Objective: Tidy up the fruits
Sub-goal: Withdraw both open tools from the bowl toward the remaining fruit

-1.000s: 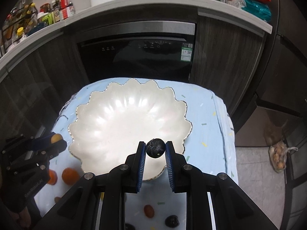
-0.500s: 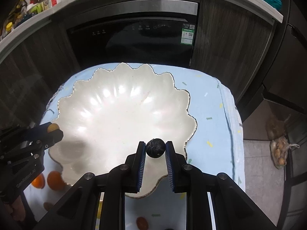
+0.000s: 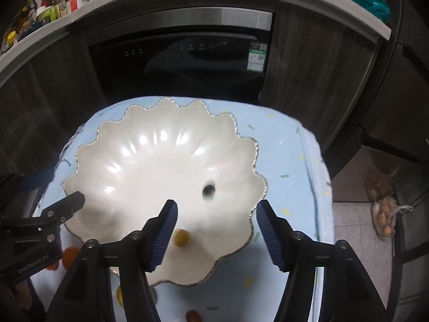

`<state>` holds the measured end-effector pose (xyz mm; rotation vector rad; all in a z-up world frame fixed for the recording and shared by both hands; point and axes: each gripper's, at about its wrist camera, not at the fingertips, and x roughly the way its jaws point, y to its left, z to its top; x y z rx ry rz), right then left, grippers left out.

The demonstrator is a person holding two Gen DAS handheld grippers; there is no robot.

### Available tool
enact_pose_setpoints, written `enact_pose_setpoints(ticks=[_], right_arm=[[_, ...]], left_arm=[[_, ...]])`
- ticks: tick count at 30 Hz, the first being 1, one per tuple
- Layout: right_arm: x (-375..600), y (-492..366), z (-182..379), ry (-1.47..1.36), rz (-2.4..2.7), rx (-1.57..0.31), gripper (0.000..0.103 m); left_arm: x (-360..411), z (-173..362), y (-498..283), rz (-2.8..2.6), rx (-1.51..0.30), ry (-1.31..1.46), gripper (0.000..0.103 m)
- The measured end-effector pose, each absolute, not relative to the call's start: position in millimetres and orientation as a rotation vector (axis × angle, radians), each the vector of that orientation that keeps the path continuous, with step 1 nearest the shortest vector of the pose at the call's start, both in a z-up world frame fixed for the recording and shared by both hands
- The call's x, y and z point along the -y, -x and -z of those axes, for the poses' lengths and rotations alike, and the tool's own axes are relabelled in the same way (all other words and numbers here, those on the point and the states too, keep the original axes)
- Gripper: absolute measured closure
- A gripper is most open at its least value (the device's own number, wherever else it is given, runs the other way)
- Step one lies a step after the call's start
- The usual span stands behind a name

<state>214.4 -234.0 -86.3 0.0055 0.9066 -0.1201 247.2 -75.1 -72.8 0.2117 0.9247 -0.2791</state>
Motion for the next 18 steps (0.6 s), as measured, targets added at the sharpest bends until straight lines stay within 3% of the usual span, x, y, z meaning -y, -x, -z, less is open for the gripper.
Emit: enact_pose_setpoints(ticks=[18], right_arm=[[235.4,-180.3,49.8,-0.025,0.131,-0.834,0.037]], left_arm=[[76.7,31.6,-210.9,0.3,-0.842,-0.203,0.018]])
